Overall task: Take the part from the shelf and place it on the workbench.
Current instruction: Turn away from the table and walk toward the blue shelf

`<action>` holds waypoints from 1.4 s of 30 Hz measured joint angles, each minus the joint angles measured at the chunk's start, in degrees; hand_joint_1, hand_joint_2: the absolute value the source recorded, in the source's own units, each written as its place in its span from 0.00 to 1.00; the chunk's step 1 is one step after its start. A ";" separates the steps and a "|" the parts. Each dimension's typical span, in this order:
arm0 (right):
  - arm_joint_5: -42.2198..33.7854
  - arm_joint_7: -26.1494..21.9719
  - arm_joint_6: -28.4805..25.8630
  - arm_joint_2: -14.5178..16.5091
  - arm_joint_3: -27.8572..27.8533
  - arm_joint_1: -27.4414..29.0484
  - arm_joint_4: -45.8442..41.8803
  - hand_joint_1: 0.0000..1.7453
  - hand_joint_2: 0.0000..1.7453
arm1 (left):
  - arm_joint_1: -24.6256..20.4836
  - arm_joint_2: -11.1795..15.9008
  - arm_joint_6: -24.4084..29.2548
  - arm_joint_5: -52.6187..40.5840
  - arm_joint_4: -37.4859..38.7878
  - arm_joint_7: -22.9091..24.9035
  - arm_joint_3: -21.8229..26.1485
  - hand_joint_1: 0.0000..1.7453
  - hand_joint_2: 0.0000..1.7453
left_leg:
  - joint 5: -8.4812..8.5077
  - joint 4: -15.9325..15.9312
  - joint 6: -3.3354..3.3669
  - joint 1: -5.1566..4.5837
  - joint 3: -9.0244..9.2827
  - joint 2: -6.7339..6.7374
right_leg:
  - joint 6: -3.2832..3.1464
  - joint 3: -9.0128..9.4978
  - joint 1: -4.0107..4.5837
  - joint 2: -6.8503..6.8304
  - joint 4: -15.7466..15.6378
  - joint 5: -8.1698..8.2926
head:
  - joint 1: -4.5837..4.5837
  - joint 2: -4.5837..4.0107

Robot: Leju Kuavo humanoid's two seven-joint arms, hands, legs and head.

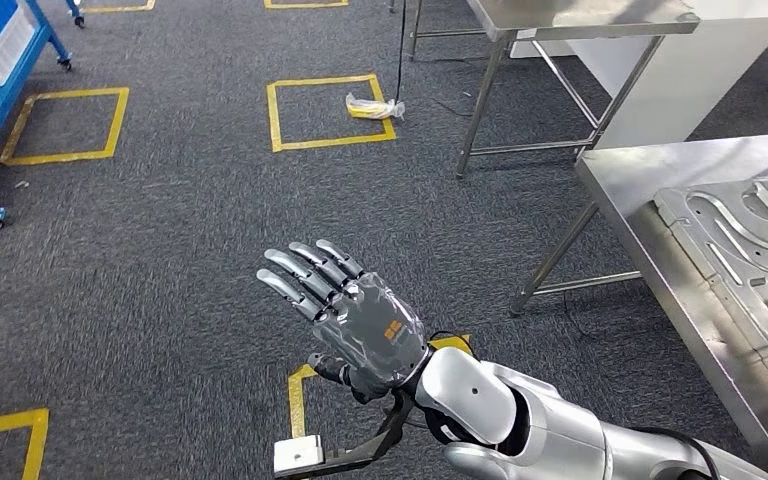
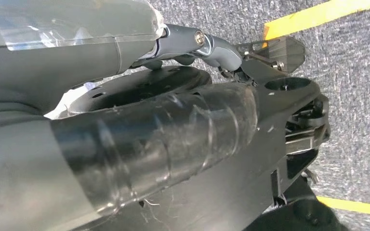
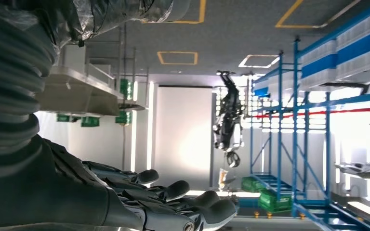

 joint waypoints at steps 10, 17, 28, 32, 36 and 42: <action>-1.66 -0.56 0.25 0.52 0.29 -1.61 0.28 0.00 1.00 | -0.35 -1.13 0.06 0.50 -0.16 -0.62 0.00 0.00 0.00 | 3.95 -4.74 2.56 -0.32 0.48 -7.03 | -5.04 10.16 4.13 2.35 -18.35 9.55 | -0.04 0.00; -2.10 -1.74 0.09 0.90 0.84 -1.06 1.35 0.00 1.00 | -0.14 0.01 0.17 0.52 -0.13 -0.82 0.00 0.00 0.00 | -1.26 4.21 -4.48 1.73 -2.65 0.46 | -2.56 11.13 0.64 -4.88 -21.09 11.88 | -0.55 0.00; -2.55 -1.03 1.76 1.04 1.44 -1.11 1.38 0.00 0.00 | -0.08 -0.15 0.39 0.56 -0.11 -0.76 0.00 0.00 0.00 | -0.65 3.71 -2.91 1.45 -3.10 -0.68 | 0.56 4.14 -0.80 -1.59 -3.67 2.07 | -1.22 0.00; -3.49 -1.13 1.68 1.05 1.48 -0.97 1.48 0.00 0.00 | -0.10 -0.31 0.31 0.75 -0.11 -0.83 0.01 0.00 0.00 | -0.71 3.43 -2.66 0.62 -2.51 -2.01 | -2.57 -1.72 1.95 0.70 4.58 1.38 | -1.25 0.00; -3.45 -0.72 2.27 1.22 1.49 -1.27 1.08 0.00 0.00 | -0.22 -0.72 0.29 0.87 -0.13 -0.86 0.00 0.00 0.00 | -0.87 2.71 -2.24 0.37 -1.70 -3.25 | -6.00 3.11 4.53 2.52 -9.04 9.47 | -1.29 0.00; -3.51 -1.23 2.10 1.30 1.49 -1.32 1.23 0.00 0.00 | -0.20 -0.61 0.29 0.86 -0.11 -0.94 0.00 0.00 0.00 | -2.97 4.19 -2.66 -0.56 -2.54 -1.96 | -5.12 6.17 3.72 1.03 -16.13 11.24 | -1.32 0.00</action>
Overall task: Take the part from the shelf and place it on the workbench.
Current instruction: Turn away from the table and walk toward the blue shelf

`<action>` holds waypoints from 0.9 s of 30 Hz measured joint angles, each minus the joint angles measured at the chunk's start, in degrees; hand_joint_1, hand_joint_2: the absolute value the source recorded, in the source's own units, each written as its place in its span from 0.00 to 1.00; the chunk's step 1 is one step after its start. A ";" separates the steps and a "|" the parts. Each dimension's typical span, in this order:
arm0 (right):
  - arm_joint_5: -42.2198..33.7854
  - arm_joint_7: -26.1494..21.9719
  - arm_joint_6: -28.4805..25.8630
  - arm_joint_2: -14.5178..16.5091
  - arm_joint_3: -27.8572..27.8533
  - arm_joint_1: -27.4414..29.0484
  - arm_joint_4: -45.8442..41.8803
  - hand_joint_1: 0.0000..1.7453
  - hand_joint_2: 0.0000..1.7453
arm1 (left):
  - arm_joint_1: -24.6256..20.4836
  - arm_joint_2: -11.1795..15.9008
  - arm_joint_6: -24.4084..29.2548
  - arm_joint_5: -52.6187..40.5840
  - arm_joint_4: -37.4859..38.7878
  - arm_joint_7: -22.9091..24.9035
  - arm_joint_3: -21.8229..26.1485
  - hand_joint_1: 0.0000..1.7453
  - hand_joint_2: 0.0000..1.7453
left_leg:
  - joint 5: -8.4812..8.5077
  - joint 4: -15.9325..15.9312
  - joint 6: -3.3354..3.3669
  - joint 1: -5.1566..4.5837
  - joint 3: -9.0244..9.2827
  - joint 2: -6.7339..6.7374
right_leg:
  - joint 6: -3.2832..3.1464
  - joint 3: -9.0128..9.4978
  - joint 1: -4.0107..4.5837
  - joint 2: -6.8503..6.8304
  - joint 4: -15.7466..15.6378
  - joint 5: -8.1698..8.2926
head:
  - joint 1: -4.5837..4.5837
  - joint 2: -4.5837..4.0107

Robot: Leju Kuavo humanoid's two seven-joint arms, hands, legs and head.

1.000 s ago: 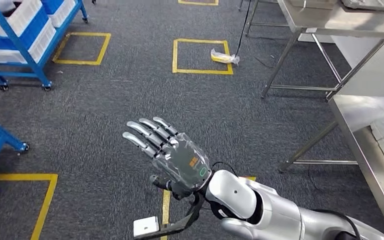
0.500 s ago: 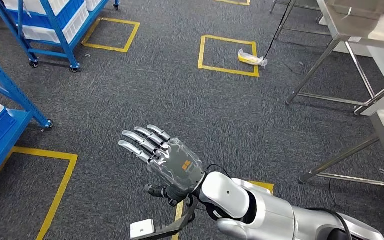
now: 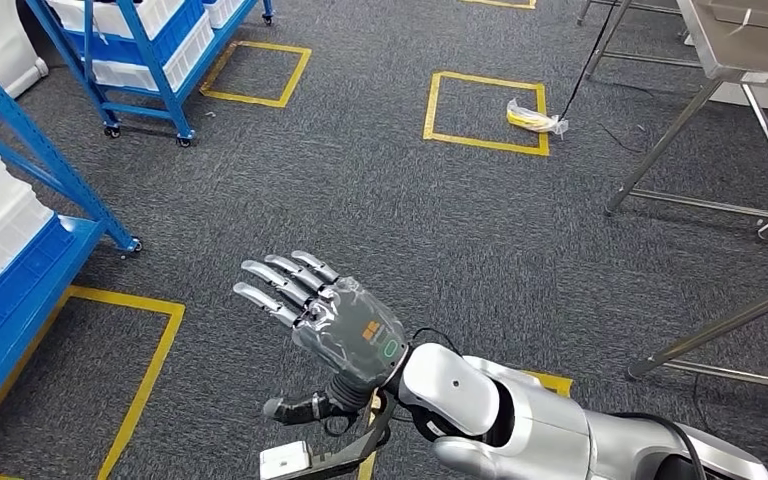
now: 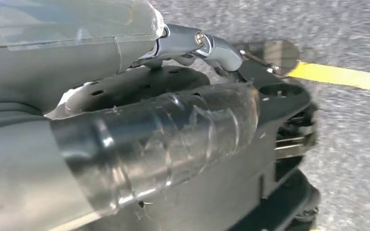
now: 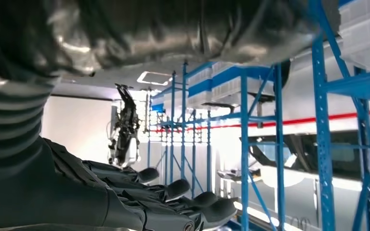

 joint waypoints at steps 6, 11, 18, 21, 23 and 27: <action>0.01 -0.01 0.16 -0.03 0.00 0.17 0.36 0.00 0.00 | -0.10 0.30 -0.02 -0.01 0.00 -0.02 0.01 0.00 0.00 | -2.75 5.69 -1.11 -0.05 -0.66 2.37 | 0.44 -0.69 -0.05 -1.53 0.38 0.52 | -0.01 0.00; 0.03 -0.12 0.15 -0.04 0.02 0.13 0.45 0.00 0.00 | 0.35 0.44 0.01 -0.27 0.00 0.19 0.00 0.00 0.00 | 1.29 -5.54 1.85 -0.45 5.44 2.82 | 1.57 -1.28 0.05 -1.53 1.11 1.06 | -0.01 0.00; -0.08 -0.90 -0.12 -0.68 0.03 0.22 0.94 0.00 0.00 | 0.35 0.33 -0.01 -0.30 0.00 0.15 0.00 0.00 0.00 | 4.31 -7.21 3.86 0.23 4.45 3.00 | 4.96 -5.89 -1.89 -0.49 13.84 -7.63 | 0.04 0.00; -0.08 -0.89 -0.14 -0.87 0.07 0.32 1.28 0.00 0.00 | 0.27 0.34 -0.01 -0.30 0.00 0.12 0.00 0.00 0.00 | 4.92 -7.01 3.25 0.53 3.56 2.90 | 6.09 -3.42 -3.41 -0.52 13.20 -7.22 | 0.04 0.00; -0.04 -0.77 -0.12 -0.87 0.12 0.29 1.36 0.00 0.00 | 0.12 0.40 0.03 -0.30 0.00 0.10 0.00 0.00 0.00 | 5.23 -6.95 2.65 0.76 3.33 2.75 | 6.80 1.96 -3.98 -0.35 5.09 -4.75 | 0.04 0.00; 0.23 -0.14 0.27 -0.82 0.19 0.23 1.32 0.00 0.00 | 0.00 0.62 0.08 -0.27 0.00 0.08 0.00 0.00 0.00 | 6.04 -7.24 1.11 0.76 3.11 2.40 | 5.80 4.40 -3.49 0.01 -0.01 -3.47 | 0.01 0.00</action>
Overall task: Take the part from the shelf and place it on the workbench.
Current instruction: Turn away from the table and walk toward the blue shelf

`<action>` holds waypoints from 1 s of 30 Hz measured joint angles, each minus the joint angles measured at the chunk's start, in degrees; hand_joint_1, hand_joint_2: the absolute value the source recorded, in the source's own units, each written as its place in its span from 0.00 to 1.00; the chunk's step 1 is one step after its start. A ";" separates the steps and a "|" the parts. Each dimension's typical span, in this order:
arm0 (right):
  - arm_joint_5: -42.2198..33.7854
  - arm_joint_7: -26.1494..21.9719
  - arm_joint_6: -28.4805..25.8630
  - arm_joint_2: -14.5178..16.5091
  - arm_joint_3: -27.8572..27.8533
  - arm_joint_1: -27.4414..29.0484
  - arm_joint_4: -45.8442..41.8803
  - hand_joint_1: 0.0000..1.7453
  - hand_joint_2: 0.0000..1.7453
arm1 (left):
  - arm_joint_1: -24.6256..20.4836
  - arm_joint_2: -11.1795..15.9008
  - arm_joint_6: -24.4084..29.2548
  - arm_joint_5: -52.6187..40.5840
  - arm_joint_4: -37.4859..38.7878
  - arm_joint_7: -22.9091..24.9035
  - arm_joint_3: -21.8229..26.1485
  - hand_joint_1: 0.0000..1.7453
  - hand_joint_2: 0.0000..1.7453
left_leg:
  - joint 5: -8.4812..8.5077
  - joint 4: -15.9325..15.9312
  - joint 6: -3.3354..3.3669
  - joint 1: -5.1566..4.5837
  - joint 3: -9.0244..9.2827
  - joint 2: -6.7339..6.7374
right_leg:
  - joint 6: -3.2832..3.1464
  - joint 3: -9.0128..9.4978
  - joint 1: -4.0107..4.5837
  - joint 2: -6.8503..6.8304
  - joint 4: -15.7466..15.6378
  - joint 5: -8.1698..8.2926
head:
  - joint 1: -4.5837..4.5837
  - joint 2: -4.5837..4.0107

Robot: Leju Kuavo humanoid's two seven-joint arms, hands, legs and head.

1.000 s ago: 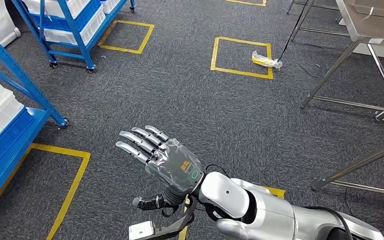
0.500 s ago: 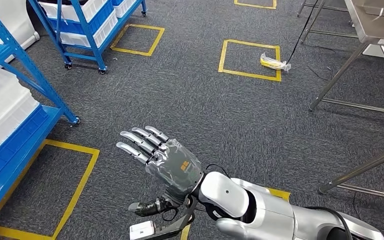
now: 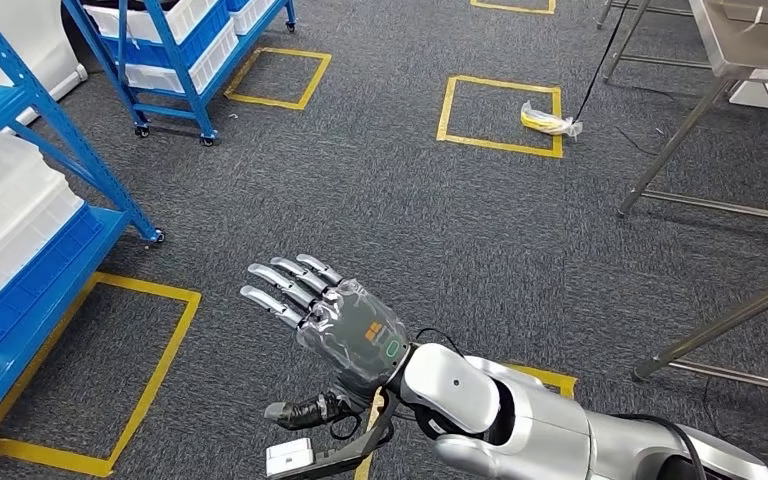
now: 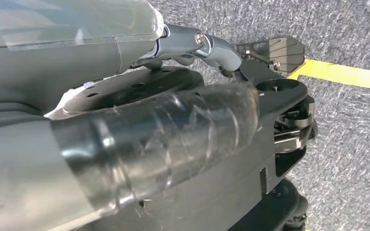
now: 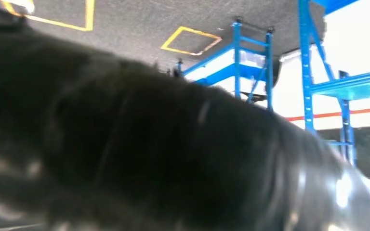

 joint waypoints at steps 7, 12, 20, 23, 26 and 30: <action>0.09 0.07 0.02 0.26 0.20 -0.11 0.00 0.00 0.00 | -0.31 0.04 0.04 0.04 -0.02 -0.29 0.01 0.00 0.00 | -9.38 15.80 -0.35 -0.36 -6.32 0.15 | -3.18 -1.51 1.26 -0.91 -0.69 1.83 | -0.07 0.00; 0.09 0.23 0.41 0.30 0.53 -0.17 -0.08 0.00 0.00 | -0.03 0.02 0.11 0.07 -0.01 -0.16 0.00 0.00 0.00 | -4.18 4.36 1.13 -0.85 1.30 0.22 | -3.37 -2.11 2.41 -0.90 -0.08 2.00 | -0.05 0.00; -0.31 -0.34 0.17 0.24 0.78 -0.55 -0.22 0.00 0.00 | 0.32 -0.29 0.17 -0.02 0.00 -0.47 0.00 0.00 0.00 | -2.92 -0.84 2.60 -0.35 3.46 0.31 | -0.93 -6.51 1.97 -0.48 7.90 -2.02 | -0.01 0.00; -0.37 -0.43 0.14 0.22 0.79 -0.46 -0.05 0.00 0.00 | 0.37 -0.29 0.20 -0.02 0.00 -0.59 0.01 0.00 0.00 | -3.06 -0.81 2.52 -0.26 3.53 0.29 | 0.03 -10.79 0.81 -0.51 15.76 -4.01 | -0.02 0.00; -0.35 -0.14 0.44 0.22 0.79 -0.46 -0.05 0.00 0.00 | 0.41 -0.28 0.28 0.02 0.00 -0.61 0.00 0.00 0.00 | -3.67 -0.76 1.89 0.09 4.25 0.06 | 0.65 -7.05 -0.06 -0.53 7.48 1.57 | -0.01 0.00; -0.33 0.09 0.33 0.22 0.81 -0.55 -0.14 0.00 0.00 | 0.52 -0.22 0.42 0.11 0.00 -0.74 0.00 0.00 0.00 | -4.35 -0.80 0.59 0.00 4.61 -0.12 | -0.07 -3.52 0.55 -0.44 0.46 2.87 | -0.03 0.00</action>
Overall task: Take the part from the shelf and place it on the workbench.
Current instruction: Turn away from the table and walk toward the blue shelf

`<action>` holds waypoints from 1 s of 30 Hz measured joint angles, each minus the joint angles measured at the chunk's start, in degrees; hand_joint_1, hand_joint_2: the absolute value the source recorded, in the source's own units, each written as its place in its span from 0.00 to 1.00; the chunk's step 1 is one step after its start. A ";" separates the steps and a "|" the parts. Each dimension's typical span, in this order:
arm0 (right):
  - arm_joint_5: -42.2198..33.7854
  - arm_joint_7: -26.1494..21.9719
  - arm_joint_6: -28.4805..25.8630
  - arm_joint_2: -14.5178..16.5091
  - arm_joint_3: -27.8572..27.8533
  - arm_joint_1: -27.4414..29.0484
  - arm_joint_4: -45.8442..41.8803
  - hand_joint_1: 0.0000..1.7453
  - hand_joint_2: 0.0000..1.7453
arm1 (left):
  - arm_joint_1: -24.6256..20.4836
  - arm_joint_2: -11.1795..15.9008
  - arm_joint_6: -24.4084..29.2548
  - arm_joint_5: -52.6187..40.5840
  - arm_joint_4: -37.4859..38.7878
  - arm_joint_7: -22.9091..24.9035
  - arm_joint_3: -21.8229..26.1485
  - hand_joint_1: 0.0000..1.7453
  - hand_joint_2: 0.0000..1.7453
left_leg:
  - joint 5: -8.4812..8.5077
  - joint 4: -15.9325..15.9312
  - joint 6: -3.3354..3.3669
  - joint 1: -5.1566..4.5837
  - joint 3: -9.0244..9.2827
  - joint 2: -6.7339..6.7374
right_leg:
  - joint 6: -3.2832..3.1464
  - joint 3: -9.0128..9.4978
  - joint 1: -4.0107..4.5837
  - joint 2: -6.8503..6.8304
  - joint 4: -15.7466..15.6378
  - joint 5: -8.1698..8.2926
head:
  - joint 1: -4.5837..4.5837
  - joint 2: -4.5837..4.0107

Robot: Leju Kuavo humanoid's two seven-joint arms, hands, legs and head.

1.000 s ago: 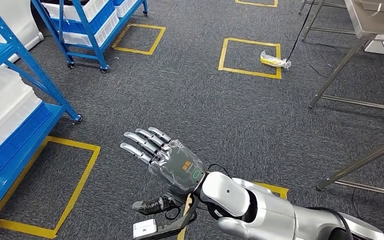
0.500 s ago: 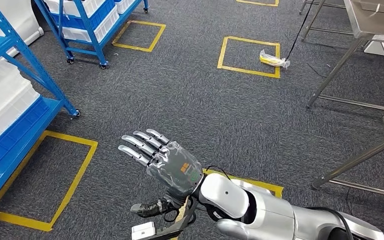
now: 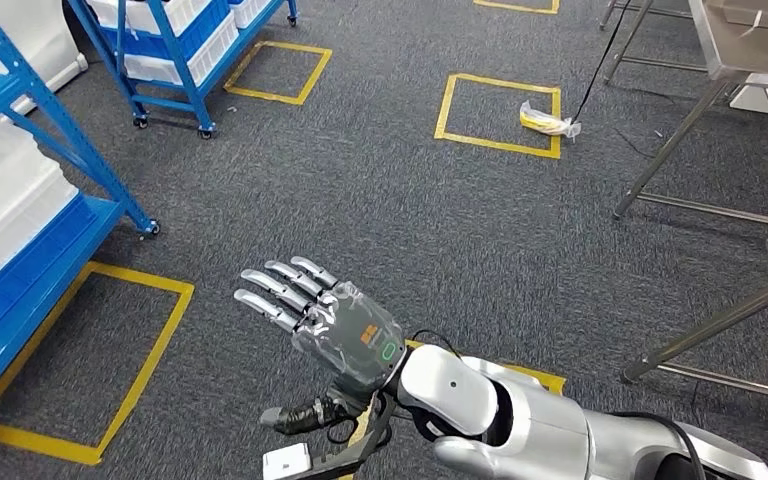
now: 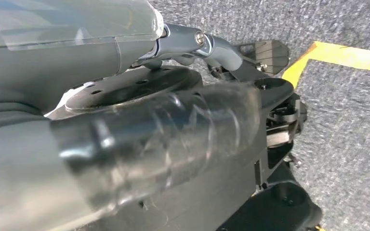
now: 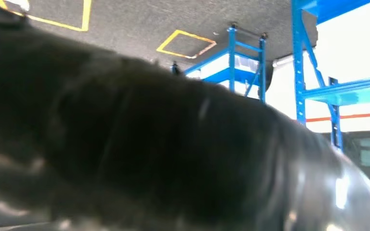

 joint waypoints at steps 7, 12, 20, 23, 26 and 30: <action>0.11 0.42 0.59 0.37 0.00 -0.15 -0.69 0.00 0.00 | -0.42 0.08 0.04 0.12 0.00 -0.15 0.00 0.00 0.00 | -6.14 14.88 -0.92 -0.27 -7.95 0.17 | -2.52 2.35 0.23 -0.40 -1.62 -0.90 | -0.10 0.00; 0.08 0.20 0.51 0.37 0.00 -0.11 -0.62 0.00 0.00 | -0.53 0.08 0.09 0.25 0.01 -0.13 0.00 0.00 0.00 | 2.49 7.22 -0.23 -0.40 -6.78 0.30 | -2.31 4.33 0.84 -0.01 -1.37 -2.75 | -0.09 0.00; 0.36 1.02 0.97 0.50 0.00 -0.18 -1.24 0.00 0.00 | -0.33 -0.09 0.06 0.33 0.00 -0.05 0.00 0.00 0.00 | 2.21 0.70 1.81 -0.19 -2.83 0.11 | -0.02 1.10 0.75 0.10 5.40 -5.87 | -0.06 0.00; 0.33 0.76 0.90 0.45 0.02 -0.03 -1.17 0.00 0.00 | -0.18 -0.09 0.07 0.33 0.00 -0.04 0.00 0.00 0.00 | 1.32 0.74 2.07 -0.24 -1.96 0.11 | 0.60 -5.57 0.36 0.07 15.04 -8.56 | -0.07 0.00; -0.06 -0.26 0.33 0.39 0.02 -0.03 -0.86 0.00 0.00 | 0.02 -0.10 0.08 0.32 0.00 -0.17 0.00 0.00 0.00 | 0.06 0.77 1.85 -0.25 -0.31 -0.07 | 0.12 -5.11 0.36 0.07 9.37 -2.42 | -0.06 0.00; -0.04 -0.32 0.98 0.34 0.08 -0.31 -0.64 0.00 0.00 | 0.17 -0.16 0.19 0.25 0.00 -0.12 0.00 0.00 0.00 | -1.00 0.22 0.95 -0.20 1.00 -0.06 | -1.54 -2.12 1.42 -0.05 0.11 1.56 | -0.06 0.00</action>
